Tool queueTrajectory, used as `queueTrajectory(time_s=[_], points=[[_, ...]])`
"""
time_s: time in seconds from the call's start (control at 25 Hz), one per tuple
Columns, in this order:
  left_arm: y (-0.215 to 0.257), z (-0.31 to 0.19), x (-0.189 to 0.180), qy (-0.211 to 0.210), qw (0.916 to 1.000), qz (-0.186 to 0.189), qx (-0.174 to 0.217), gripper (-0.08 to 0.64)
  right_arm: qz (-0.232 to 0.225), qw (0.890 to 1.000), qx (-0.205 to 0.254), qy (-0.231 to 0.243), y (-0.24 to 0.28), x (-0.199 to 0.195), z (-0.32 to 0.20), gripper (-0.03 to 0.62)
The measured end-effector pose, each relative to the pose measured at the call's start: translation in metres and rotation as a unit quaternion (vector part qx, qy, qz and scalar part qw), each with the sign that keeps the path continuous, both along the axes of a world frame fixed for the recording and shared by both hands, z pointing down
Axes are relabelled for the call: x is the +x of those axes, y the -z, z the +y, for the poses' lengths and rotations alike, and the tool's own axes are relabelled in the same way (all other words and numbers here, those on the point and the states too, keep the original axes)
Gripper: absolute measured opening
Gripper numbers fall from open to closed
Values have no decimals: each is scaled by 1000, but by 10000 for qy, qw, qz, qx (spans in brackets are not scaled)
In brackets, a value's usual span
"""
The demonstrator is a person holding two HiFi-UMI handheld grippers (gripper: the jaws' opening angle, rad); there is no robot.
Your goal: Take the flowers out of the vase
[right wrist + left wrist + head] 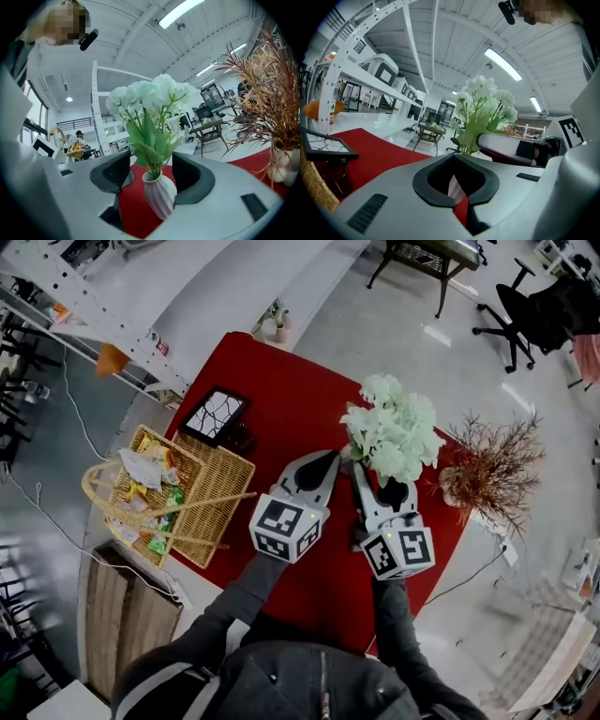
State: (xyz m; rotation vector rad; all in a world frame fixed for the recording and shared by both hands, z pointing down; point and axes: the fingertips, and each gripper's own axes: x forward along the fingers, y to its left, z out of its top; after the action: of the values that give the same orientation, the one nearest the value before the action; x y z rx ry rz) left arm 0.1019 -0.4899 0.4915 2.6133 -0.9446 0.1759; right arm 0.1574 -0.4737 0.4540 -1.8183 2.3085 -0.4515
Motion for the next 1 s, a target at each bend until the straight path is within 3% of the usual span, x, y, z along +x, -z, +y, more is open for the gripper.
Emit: queueTrajectory(time_s=[0.24, 0.52, 0.8, 1.0], points=[[-7, -4, -3, 16, 10000, -64, -56, 9, 81, 9994, 319, -52, 8, 2, -7, 238], [-13, -5, -3, 1, 9999, -97, -126, 9, -20, 9992, 389, -107, 9, 6, -10, 235], [-15, -6, -7, 43, 9997, -50, -248, 9, 9, 9991, 413, -111, 10, 6, -10, 117], [-14, -5, -11, 54, 9997, -61, -217, 9, 69, 9991, 418, -89, 11, 3, -10, 86]])
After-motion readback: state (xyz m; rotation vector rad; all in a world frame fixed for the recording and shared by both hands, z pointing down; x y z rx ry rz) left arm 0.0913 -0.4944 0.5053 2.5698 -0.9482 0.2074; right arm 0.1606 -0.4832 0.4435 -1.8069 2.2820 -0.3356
